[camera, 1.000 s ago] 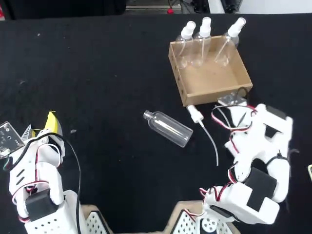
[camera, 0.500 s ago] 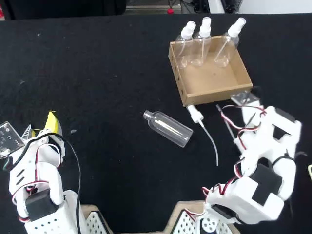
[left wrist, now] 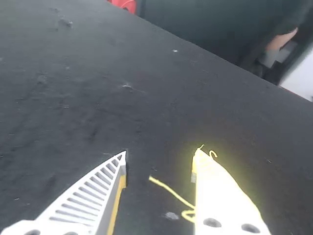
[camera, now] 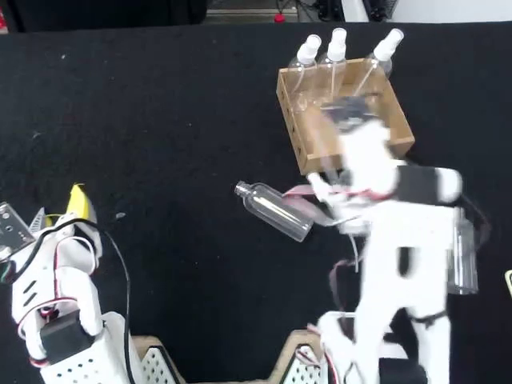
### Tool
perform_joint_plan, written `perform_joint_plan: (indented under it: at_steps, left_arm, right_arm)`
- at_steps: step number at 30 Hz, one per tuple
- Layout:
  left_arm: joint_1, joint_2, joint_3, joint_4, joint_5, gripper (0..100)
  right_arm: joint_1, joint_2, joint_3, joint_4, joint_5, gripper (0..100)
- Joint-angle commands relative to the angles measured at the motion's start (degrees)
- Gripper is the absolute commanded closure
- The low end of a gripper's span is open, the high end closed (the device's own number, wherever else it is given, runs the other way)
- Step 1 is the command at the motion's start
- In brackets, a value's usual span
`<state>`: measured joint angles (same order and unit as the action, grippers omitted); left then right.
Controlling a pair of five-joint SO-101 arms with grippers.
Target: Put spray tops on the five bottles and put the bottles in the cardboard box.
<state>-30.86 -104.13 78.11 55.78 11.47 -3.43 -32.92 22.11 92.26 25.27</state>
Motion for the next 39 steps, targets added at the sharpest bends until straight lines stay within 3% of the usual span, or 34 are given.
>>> perform_joint_plan:
  at_steps: [1, 7, 10, 12, 16, 24, 28, 34, 39]
  left_arm:
    - [-3.03, -0.44, -2.24, -0.18, 0.18, 79]
    - [-2.86, -0.44, -1.8, 0.18, 0.26, 79]
    - [-2.86, -0.44, -1.8, 0.18, 0.26, 79]
    - [-2.86, -0.44, -1.71, 0.26, 0.26, 79]
    - [-2.86, -0.44, -1.71, 0.26, 0.26, 79]
    - [3.38, -0.35, -0.57, 0.18, -0.26, 79]
    - [10.15, 0.0, -1.54, 0.44, -8.0, 79]
    - [23.16, 1.49, -5.41, 4.04, -19.34, 79]
    - [21.85, 15.21, -11.21, 0.79, -26.55, 79]
  right_arm:
    - [-19.96, 2.15, -1.54, -7.74, -10.64, 98.1]
    - [-33.05, 18.07, -2.15, -26.2, -17.93, 98.0]
    - [-35.16, 27.03, -4.44, -33.41, -18.81, 96.8]
    - [-35.25, 32.57, -7.34, -34.99, -19.87, 89.9]
    - [-35.34, 38.55, -16.31, -28.31, -22.51, 68.8]
    - [-33.67, 27.65, -28.97, -2.29, -22.24, 70.4]
    - [-24.79, 19.21, -24.48, 2.9, -15.38, 70.9]
    - [-4.4, 7.78, -11.12, 3.34, -3.69, 70.8]
    - [11.87, 1.54, -3.21, 2.11, 6.42, 70.8]
